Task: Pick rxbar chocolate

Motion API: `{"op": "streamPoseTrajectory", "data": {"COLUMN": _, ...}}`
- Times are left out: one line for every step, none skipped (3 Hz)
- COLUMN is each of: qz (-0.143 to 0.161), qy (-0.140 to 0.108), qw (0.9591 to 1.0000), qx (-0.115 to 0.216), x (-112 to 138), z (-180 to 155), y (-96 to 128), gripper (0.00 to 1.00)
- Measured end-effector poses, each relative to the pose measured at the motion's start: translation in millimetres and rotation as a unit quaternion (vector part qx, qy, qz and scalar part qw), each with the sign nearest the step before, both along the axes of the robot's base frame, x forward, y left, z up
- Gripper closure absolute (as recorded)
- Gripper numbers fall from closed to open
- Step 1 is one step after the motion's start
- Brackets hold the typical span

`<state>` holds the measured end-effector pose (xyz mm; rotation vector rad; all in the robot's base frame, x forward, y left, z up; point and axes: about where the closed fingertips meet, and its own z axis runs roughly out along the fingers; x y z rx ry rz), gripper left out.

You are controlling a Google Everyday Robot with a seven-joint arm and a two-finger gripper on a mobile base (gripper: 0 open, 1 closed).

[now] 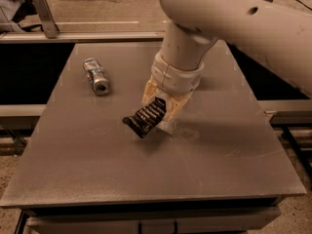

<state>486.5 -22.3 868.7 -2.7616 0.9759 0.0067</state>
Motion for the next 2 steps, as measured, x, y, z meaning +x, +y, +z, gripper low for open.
{"op": "streamPoseTrajectory", "data": {"qz": -0.017, "qy": 0.001, "qw": 0.9989, "qx": 0.043, "x": 1.4, "z": 29.1, "y": -19.4, "gripper": 1.00}}
{"op": "streamPoseTrajectory", "data": {"qz": -0.017, "qy": 0.001, "qw": 0.9989, "qx": 0.043, "x": 1.4, "z": 29.1, "y": -19.4, "gripper": 1.00}}
